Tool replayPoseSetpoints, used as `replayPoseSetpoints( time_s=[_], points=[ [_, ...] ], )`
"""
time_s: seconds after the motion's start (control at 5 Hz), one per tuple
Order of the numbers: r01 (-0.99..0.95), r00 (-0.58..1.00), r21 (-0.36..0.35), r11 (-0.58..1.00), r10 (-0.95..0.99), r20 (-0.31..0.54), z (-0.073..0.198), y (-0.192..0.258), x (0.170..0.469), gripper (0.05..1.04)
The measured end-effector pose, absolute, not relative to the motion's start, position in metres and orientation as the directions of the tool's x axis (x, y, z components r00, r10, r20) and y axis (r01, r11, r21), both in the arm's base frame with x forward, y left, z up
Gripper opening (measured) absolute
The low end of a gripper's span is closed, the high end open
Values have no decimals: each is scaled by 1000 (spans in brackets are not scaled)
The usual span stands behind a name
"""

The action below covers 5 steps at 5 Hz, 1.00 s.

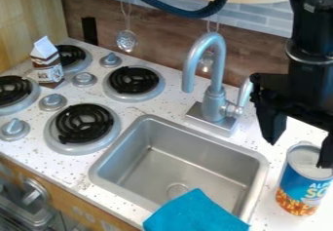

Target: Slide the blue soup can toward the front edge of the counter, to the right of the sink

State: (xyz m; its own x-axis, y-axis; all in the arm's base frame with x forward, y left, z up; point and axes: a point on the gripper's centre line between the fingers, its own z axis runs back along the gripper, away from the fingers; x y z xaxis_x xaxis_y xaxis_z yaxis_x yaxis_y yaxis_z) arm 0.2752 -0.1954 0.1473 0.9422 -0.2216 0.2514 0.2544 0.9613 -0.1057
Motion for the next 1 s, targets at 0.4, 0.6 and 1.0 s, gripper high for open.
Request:
replayPoseSetpoints(
  time_s=[0.4, 0.6, 1.0],
  points=[
    [322, 921, -68, 944, -295, 255, 110, -212, 305, 997],
    [353, 903, -65, 933, -322, 285, 103, -219, 329, 996],
    [331, 840, -64, 942, -263, 474, 96, -227, 367, 997]
  ],
)
